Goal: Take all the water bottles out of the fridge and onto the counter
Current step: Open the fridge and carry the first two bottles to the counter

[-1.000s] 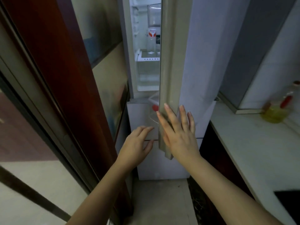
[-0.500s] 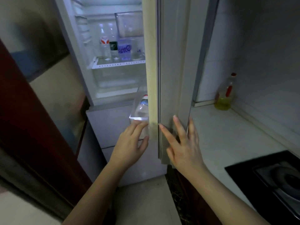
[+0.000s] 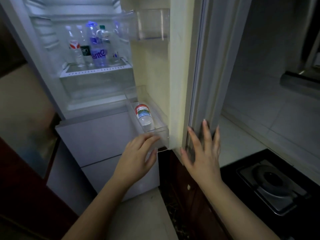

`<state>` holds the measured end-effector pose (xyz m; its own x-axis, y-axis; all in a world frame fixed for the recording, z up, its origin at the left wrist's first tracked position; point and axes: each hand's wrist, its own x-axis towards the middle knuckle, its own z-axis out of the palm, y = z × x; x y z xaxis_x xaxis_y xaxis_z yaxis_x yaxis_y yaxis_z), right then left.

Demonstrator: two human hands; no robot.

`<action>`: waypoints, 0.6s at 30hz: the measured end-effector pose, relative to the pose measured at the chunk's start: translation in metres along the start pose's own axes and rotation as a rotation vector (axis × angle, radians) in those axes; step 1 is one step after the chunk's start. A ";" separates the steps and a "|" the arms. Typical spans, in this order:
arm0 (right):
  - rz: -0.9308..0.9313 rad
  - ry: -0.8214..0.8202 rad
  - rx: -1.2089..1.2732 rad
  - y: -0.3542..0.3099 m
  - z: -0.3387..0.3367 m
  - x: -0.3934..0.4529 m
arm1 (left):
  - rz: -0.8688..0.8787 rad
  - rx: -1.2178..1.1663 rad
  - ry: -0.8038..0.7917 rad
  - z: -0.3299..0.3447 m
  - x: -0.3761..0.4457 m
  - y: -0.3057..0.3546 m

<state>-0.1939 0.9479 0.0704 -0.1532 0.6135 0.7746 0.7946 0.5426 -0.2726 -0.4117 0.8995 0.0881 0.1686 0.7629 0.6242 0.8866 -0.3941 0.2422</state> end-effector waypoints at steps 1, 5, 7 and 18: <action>0.010 -0.003 0.034 0.005 -0.002 0.001 | 0.008 -0.001 0.001 0.002 0.001 0.001; 0.035 -0.005 0.057 0.022 -0.005 0.007 | 0.013 0.011 0.006 0.005 0.002 0.004; 0.052 0.040 0.006 0.023 -0.006 0.007 | 0.005 0.027 0.010 0.004 0.002 0.003; -0.370 -0.026 0.158 -0.055 0.021 0.008 | -0.177 0.131 -0.057 -0.026 -0.020 -0.033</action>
<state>-0.2511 0.9354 0.0793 -0.4285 0.3732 0.8229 0.5833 0.8098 -0.0635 -0.4557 0.8833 0.0870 0.0265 0.8435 0.5365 0.9521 -0.1848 0.2435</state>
